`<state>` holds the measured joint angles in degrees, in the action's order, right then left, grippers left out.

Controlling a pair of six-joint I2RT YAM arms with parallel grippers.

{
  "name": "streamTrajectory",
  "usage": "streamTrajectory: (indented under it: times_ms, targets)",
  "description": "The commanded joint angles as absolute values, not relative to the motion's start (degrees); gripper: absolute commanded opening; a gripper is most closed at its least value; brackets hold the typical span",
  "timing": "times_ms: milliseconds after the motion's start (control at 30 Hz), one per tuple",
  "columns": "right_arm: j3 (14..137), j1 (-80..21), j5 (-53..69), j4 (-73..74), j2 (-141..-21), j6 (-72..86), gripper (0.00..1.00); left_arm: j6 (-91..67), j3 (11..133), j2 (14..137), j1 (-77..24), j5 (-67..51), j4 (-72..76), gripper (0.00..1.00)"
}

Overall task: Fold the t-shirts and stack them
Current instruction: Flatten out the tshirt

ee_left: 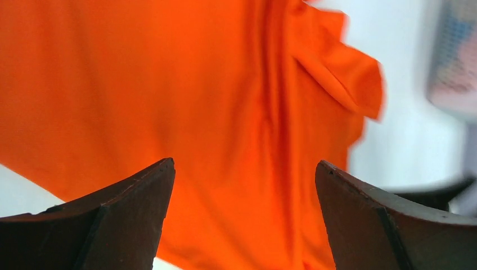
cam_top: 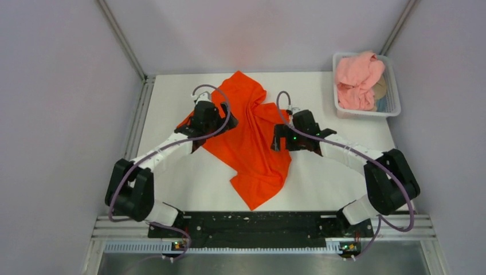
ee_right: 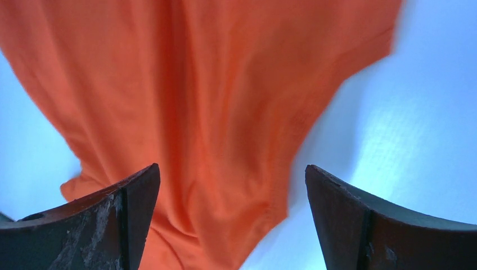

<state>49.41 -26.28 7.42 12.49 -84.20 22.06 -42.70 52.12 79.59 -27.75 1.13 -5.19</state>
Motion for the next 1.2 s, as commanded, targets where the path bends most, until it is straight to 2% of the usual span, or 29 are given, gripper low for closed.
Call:
streamTrajectory:
  times_ms: [0,233,367,433,700,800,867,1000,1100,1167]
  targets:
    - [51.0,-33.0,6.8,4.2,-87.0,25.5,0.97,-41.3,59.1,89.4,-21.0,8.3,-7.0,0.99]
    - [51.0,-33.8,3.3,2.9,-93.7,29.7,0.96,-41.3,69.3,104.8,-10.9,0.4,-9.9,0.99]
    - [49.8,-33.7,-1.0,5.4,-94.9,31.0,0.96,-42.3,68.9,108.4,-9.4,-5.2,-11.9,0.99]
    - [49.7,-33.0,-4.5,8.0,-94.8,30.8,0.96,-42.8,64.4,106.7,-9.3,-5.8,-11.3,0.99]
    - [46.4,-23.2,-6.4,11.5,-92.4,30.2,0.96,-49.6,34.3,89.3,-11.1,-11.3,-3.8,0.99]
    - [45.3,-19.4,-5.4,11.5,-91.6,29.4,0.96,-53.5,24.5,80.9,-16.8,-11.2,-4.2,0.99]
    - [45.3,-17.3,-5.6,12.2,-90.5,29.3,0.96,-56.5,19.8,75.4,-24.1,-10.7,-5.1,0.99]
    - [45.6,-14.1,-7.6,14.3,-87.4,29.1,0.97,-62.1,16.3,64.5,-35.2,-9.6,-12.5,0.99]
    - [45.9,-12.5,-9.2,15.6,-85.6,29.3,0.98,-61.3,16.6,55.1,-37.1,-7.8,-22.8,0.99]
    - [46.4,-12.0,-10.0,16.5,-85.0,29.5,0.98,-59.8,16.3,48.2,-37.3,-9.7,-23.8,0.99]
